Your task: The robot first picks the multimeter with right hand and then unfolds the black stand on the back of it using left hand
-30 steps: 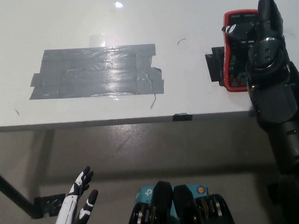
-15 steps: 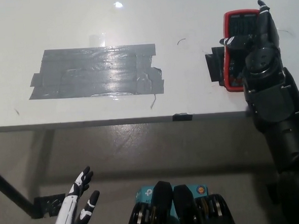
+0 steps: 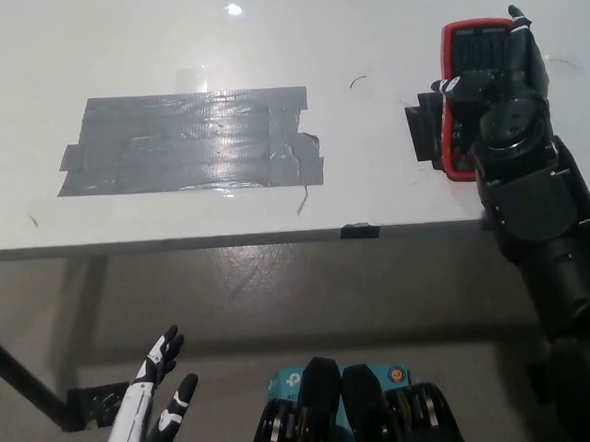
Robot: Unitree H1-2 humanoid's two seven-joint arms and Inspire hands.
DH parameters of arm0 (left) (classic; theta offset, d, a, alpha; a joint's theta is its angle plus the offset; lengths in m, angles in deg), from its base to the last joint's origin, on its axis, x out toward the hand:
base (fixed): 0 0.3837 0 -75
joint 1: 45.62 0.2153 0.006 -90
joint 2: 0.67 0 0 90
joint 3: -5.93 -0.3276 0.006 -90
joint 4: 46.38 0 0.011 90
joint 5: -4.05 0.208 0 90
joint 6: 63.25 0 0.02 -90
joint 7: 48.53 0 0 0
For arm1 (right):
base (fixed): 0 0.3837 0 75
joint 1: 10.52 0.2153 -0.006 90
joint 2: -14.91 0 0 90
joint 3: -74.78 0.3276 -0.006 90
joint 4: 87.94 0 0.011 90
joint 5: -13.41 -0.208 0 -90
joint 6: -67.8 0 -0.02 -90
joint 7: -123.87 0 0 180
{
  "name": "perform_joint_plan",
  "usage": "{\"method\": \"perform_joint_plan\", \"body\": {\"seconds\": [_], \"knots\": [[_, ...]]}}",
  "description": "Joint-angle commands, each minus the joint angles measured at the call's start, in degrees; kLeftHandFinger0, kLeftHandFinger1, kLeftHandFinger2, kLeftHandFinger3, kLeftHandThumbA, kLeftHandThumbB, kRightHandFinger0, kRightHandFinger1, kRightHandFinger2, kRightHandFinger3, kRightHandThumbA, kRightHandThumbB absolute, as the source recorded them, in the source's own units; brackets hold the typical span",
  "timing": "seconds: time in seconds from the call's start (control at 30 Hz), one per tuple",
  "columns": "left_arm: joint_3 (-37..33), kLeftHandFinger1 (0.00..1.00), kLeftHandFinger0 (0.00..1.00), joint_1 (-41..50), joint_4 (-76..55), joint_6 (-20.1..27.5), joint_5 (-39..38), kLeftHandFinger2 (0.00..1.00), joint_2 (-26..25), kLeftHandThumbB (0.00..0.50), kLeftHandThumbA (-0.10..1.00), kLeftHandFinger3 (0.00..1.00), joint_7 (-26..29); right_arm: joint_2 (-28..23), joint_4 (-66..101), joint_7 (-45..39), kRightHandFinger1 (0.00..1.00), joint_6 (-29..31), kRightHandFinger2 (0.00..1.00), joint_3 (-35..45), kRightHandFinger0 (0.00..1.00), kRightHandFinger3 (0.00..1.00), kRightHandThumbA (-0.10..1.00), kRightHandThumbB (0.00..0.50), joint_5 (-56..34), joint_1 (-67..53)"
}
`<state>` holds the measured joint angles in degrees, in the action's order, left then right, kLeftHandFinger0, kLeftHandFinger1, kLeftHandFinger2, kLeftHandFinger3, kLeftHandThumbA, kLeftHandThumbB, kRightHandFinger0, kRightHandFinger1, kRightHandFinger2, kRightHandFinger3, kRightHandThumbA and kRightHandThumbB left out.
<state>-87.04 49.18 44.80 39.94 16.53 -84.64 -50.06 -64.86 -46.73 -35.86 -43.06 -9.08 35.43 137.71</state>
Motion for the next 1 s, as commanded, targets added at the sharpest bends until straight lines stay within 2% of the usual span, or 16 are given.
{"method": "perform_joint_plan", "body": {"seconds": [0.0,0.33,0.4,0.43,0.47,0.5,0.53,0.6,0.63,0.7,0.73,0.77,0.83,0.87,0.93,0.97], "knots": [[-0.14,1.00,1.00,-0.17,-1.65,2.28,0.13,1.00,-0.93,0.126,0.91,1.00,-0.07,-0.49,0.49,2.12,1.00,0.84,1.00,-0.78,1.00,1.00,1.00,0.384,-1.33,4.69],[-0.05,1.00,1.00,-0.61,-1.84,2.01,0.25,1.00,-0.90,0.117,0.91,1.00,0.00,-1.31,-9.05,4.48,1.00,-0.34,1.00,-3.24,1.00,1.00,1.00,0.369,-0.91,7.89],[-0.04,1.00,1.00,-0.58,-2.19,1.76,0.02,1.00,-0.89,0.121,0.90,1.00,-0.16,-2.49,-14.63,3.12,1.00,-1.74,1.00,-5.65,1.00,1.00,0.71,0.292,0.19,9.51],[-0.03,1.00,1.00,-0.56,-2.22,1.74,0.09,1.00,-0.88,0.126,0.91,1.00,-0.10,-3.20,-16.95,1.85,1.00,-2.49,1.00,-7.07,0.99,1.00,0.50,0.306,0.97,10.02],[-0.04,1.00,1.00,-0.57,-2.33,1.68,0.11,1.00,-0.93,0.127,0.91,1.00,-0.16,-3.50,-17.85,1.87,0.96,-2.52,1.00,-7.61,0.83,1.00,0.37,0.302,0.75,10.21],[-0.07,1.00,1.00,-0.88,-2.40,1.54,0.22,1.00,-0.91,0.127,0.91,1.00,-0.16,-4.02,-19.74,3.78,0.53,-0.78,0.64,-8.98,0.48,1.00,0.04,0.299,1.35,9.99],[-0.07,1.00,1.00,-0.85,-2.47,1.50,0.39,1.00,-0.93,0.127,0.91,1.00,-0.11,-4.21,-21.15,4.59,0.38,0.02,0.53,-9.91,0.29,0.93,-0.02,0.298,1.31,9.92],[-0.07,1.00,1.00,-0.85,-2.48,1.49,0.39,1.00,-0.93,0.127,0.91,1.00,-0.11,-4.27,-21.77,4.84,0.26,0.29,0.41,-10.44,0.19,0.86,-0.02,0.298,0.77,10.17],[-0.07,1.00,1.00,-0.85,-2.49,1.47,0.39,1.00,-0.93,0.127,0.91,1.00,-0.11,-4.31,-22.19,5.02,0.25,0.48,0.40,-10.81,0.18,0.85,-0.02,0.295,0.38,10.33],[0.06,1.00,1.00,-1.20,-2.44,1.33,0.36,1.00,-0.85,0.129,0.92,1.00,0.03,-4.19,-23.01,7.73,0.19,2.99,0.35,-10.82,0.09,0.71,-0.07,0.291,-0.29,8.19],[0.06,1.00,1.00,-1.20,-2.44,1.33,0.36,1.00,-0.85,0.128,0.92,1.00,0.03,-4.20,-23.23,7.86,0.18,3.13,0.34,-10.97,0.08,0.69,-0.07,0.288,-0.47,8.27],[0.06,1.00,1.00,-1.20,-2.44,1.33,0.36,1.00,-0.85,0.128,0.92,1.00,0.03,-4.20,-23.44,7.99,0.17,3.30,0.34,-11.09,0.08,0.69,-0.07,0.289,-0.62,8.35],[0.20,1.00,1.00,-1.31,-2.25,1.58,-0.19,1.00,-1.13,0.123,0.92,1.00,-0.23,-4.05,-24.30,9.41,0.35,5.68,0.55,-10.37,0.23,0.64,-0.09,0.288,-1.72,6.83],[0.19,1.00,1.00,-1.29,-2.34,1.42,0.10,1.00,-1.11,0.123,0.92,1.00,-0.12,-4.04,-24.51,9.57,0.39,5.77,0.59,-10.27,0.26,0.64,-0.09,0.289,-1.91,6.79],[0.18,1.00,1.00,-1.29,-2.36,1.39,0.16,1.00,-1.12,0.123,0.92,1.00,-0.09,-4.04,-24.88,9.80,0.39,6.10,0.59,-10.33,0.27,0.64,-0.09,0.288,-2.09,6.89],[0.38,1.00,1.00,-1.76,-2.24,1.29,0.08,1.00,-1.22,0.124,0.92,1.00,-0.02,-4.02,-24.87,10.48,0.33,7.51,0.51,-9.69,0.23,0.59,-0.10,0.282,-2.77,6.89]]}}
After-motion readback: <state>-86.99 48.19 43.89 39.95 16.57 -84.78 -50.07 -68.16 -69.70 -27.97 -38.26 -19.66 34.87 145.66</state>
